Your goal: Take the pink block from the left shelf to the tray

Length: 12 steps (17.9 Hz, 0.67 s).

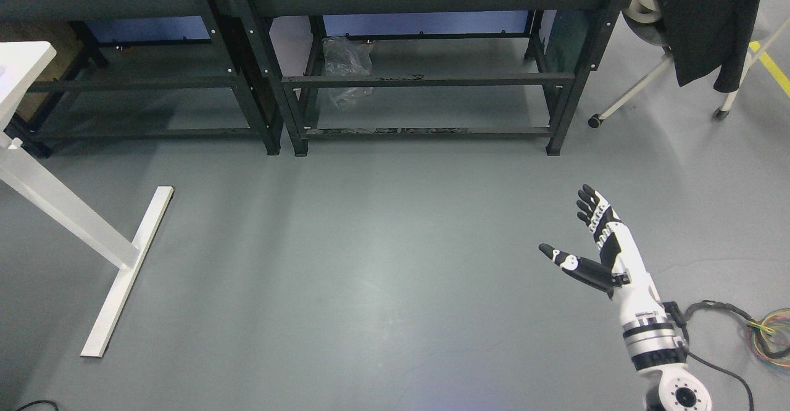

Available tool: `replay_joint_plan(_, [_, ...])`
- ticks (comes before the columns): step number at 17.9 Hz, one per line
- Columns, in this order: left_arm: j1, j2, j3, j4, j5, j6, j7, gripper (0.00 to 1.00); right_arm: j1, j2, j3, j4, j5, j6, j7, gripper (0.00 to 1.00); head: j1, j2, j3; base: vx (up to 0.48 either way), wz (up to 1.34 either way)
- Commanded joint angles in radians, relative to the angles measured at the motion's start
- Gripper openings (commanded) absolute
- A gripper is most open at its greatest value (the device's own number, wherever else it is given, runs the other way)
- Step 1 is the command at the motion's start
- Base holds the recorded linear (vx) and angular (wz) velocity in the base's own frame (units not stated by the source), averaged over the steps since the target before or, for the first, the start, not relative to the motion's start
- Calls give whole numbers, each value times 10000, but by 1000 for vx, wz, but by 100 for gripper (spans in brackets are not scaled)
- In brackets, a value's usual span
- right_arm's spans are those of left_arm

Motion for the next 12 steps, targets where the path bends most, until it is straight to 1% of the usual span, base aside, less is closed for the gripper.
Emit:
replay_joint_plan(1, [-291, 175, 0, -175, 0, -6, 7, 100, -196, -275, -3, -3, 1, 40, 6, 100, 0, 0, 0, 0, 0])
replay_joint_plan(8, [-306, 175, 0, -175, 0, -6, 7, 100, -212, -321, -48, 27, -75, 71, -9, 100, 0, 0, 0, 0, 0])
replay_joint_plan(12, [-291, 175, 0, -175, 0, -6, 7, 100, -472, -336, -49, 12, 61, -295, -55, 99, 0, 0, 0, 0, 0])
